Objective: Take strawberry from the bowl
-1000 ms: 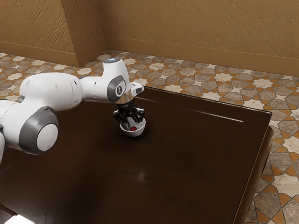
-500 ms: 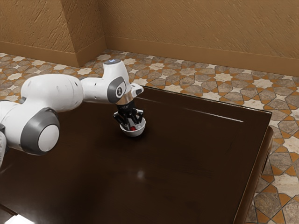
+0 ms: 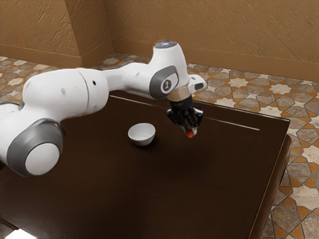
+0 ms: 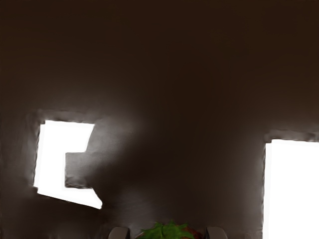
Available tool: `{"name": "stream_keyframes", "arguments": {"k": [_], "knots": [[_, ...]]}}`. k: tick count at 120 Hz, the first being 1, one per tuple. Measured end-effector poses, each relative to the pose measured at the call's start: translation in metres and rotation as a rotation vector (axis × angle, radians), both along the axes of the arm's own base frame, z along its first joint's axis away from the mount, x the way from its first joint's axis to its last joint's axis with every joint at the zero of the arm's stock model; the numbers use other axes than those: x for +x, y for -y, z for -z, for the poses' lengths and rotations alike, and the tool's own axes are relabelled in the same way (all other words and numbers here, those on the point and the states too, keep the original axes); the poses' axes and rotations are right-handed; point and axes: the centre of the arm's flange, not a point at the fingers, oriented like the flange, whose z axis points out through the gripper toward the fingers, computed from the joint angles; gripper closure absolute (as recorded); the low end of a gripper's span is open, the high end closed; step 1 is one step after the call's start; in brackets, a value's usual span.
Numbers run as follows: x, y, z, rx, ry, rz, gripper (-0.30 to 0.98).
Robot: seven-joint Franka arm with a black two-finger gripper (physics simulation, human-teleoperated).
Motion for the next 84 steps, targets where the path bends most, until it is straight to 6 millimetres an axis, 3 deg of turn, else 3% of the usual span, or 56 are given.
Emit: {"name": "stream_keyframes", "arguments": {"k": [9,24,43,64,68,70,77,81,84], "knots": [[-0.005,0.019,0.027,0.005,-0.040,0.024,0.63],[-0.007,0.024,0.052,0.014,-0.076,0.029,0.62],[-0.008,0.025,0.056,0.008,-0.085,0.031,0.31],[-0.008,0.025,0.046,0.003,-0.074,0.039,0.14],[-0.008,0.008,0.013,-0.002,-0.042,0.030,0.12],[-0.008,-0.011,-0.015,-0.003,-0.016,0.018,0.11],[-0.021,-0.104,-0.104,0.003,0.046,-0.055,0.09],[-0.040,-0.162,-0.140,0.013,0.054,-0.109,0.07],[-0.056,-0.193,-0.158,0.019,0.051,-0.133,0.06]]}}
